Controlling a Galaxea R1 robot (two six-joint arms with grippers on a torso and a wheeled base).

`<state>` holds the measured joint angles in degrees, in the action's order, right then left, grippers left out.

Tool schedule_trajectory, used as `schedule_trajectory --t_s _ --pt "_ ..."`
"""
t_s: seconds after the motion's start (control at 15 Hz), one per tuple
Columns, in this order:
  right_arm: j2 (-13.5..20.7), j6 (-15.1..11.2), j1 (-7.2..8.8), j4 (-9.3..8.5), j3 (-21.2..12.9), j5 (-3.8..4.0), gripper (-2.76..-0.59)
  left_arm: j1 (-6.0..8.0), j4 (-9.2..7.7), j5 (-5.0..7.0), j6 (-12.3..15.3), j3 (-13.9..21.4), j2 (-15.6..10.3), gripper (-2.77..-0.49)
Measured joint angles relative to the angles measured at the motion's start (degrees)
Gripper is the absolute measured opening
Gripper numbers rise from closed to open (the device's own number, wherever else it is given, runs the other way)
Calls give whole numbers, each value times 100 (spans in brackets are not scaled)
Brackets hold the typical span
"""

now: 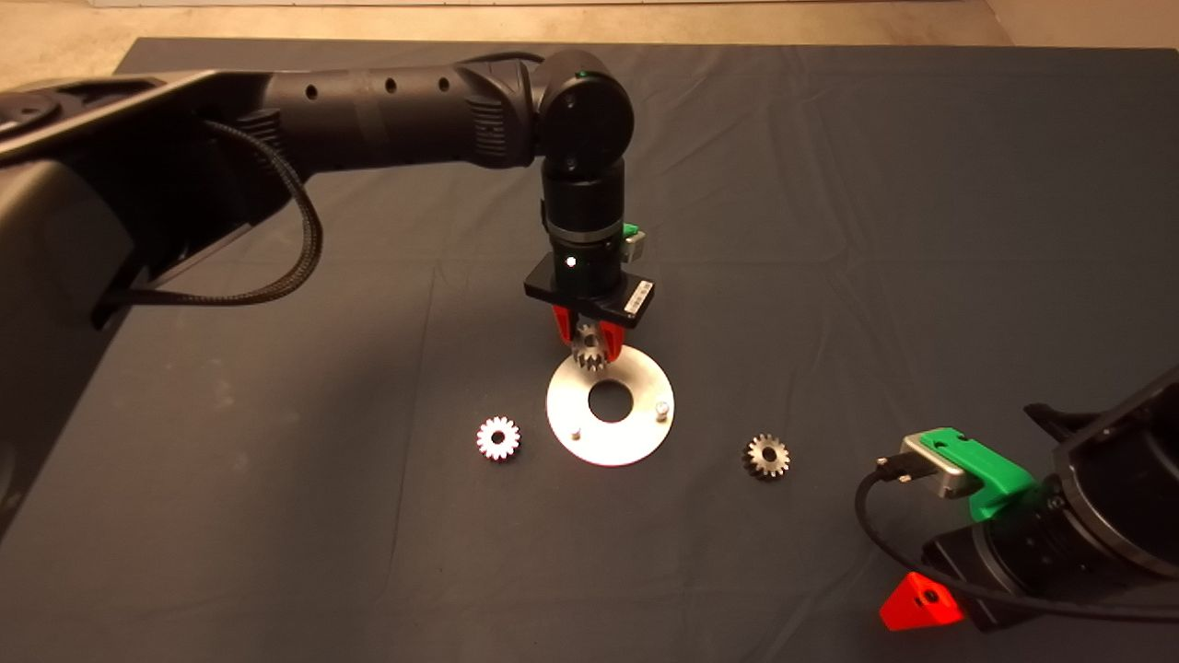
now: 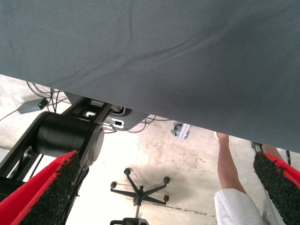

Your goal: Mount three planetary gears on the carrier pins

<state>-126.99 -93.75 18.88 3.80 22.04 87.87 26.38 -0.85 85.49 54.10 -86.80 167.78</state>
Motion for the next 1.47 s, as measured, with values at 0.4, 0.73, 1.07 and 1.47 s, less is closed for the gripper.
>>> schedule_trajectory --t_s 0.4,0.73,1.07,1.47 --pt "0 0 -100 0 0 0 -60 0 -2 -13 -77 0 24 -233" --pt "0 1 -124 0 0 0 -60 0 -2 -267 -17 0 33 -233" --pt "0 1 -124 0 0 0 -60 2 0 -263 279 -13 33 -233" --pt "-1 0 -126 0 0 0 -60 0 78 -254 736 -13 33 -233"
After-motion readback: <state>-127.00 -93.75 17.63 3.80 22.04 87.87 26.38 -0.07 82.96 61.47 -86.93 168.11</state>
